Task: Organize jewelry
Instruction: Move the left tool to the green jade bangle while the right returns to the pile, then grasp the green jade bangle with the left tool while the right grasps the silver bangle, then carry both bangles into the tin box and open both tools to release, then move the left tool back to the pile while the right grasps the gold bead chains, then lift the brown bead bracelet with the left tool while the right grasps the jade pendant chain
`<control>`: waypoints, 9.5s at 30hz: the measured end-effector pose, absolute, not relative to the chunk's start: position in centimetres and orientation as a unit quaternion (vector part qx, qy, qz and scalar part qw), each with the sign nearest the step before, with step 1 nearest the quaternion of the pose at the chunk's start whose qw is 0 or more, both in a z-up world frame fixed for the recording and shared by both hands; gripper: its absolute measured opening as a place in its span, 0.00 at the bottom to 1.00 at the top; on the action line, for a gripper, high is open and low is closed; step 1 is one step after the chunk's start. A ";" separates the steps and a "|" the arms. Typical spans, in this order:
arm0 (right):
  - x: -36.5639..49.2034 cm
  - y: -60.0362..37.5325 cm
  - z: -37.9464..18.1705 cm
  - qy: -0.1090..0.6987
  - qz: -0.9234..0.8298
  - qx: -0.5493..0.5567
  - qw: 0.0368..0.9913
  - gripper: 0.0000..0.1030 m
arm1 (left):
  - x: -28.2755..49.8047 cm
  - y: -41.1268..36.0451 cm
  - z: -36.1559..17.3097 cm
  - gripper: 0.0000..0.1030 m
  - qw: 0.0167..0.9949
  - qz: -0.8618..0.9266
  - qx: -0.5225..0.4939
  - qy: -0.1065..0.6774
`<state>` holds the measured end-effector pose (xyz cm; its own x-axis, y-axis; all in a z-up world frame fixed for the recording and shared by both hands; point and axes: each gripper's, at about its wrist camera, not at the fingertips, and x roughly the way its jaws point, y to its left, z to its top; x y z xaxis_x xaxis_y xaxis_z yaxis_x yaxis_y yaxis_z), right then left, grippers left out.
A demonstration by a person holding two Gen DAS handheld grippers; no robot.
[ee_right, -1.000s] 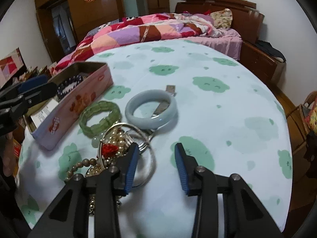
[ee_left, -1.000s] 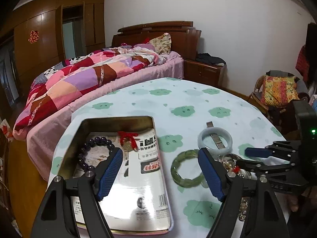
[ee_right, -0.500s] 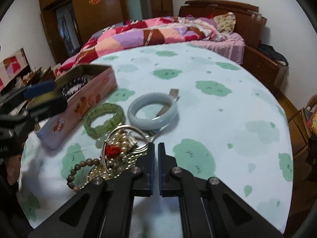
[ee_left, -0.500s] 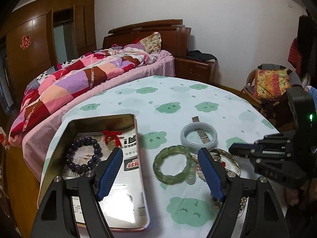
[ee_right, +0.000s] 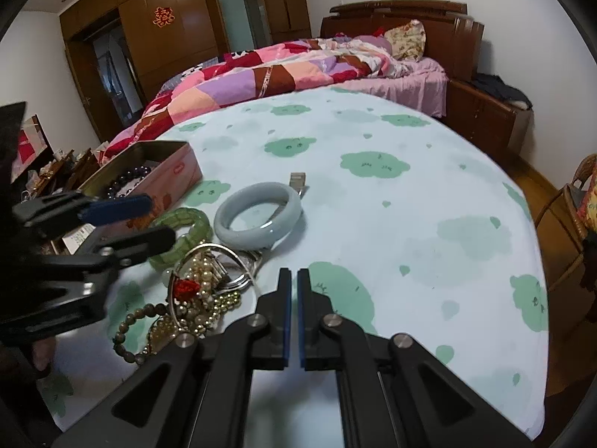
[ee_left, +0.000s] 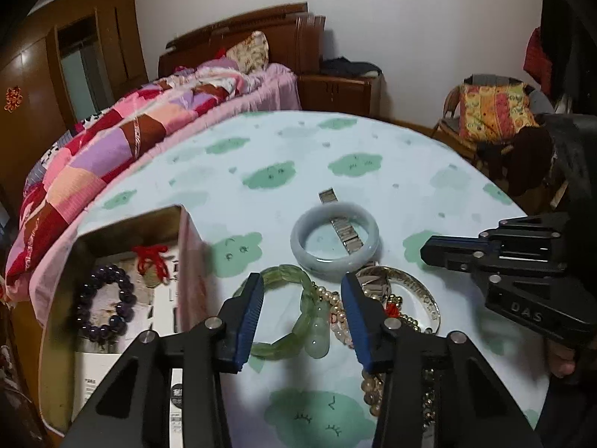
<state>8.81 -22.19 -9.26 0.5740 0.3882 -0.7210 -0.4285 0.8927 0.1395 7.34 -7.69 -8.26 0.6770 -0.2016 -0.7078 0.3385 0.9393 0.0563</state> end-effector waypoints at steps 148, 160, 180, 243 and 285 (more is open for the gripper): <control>13.1 -2.7 -5.6 0.365 0.365 -0.116 0.849 0.61 | 8.2 8.9 -7.4 0.05 0.932 -0.044 -0.037 0.357; 13.6 -2.5 -6.7 0.378 0.352 -0.127 0.847 0.61 | 8.5 8.7 -8.1 0.06 0.930 -0.041 -0.032 0.365; 14.8 -5.1 -5.8 0.376 0.336 -0.089 0.859 0.76 | 7.6 8.4 -6.8 0.64 0.942 -0.011 -0.013 0.336; 6.0 -22.9 -4.8 0.360 0.254 -0.011 0.898 0.12 | 2.2 -5.9 -6.7 0.64 0.923 -0.159 0.055 0.347; 7.1 -18.7 -9.3 0.432 0.304 -0.093 0.844 0.40 | 2.0 -2.9 -3.7 0.06 0.923 -0.200 0.006 0.330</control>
<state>7.12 -18.68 -9.26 0.4416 0.4332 -0.7857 -0.5937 0.7976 0.1060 2.01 -2.85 -3.73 0.7022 -0.3660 -0.6107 0.3735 0.9196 -0.1217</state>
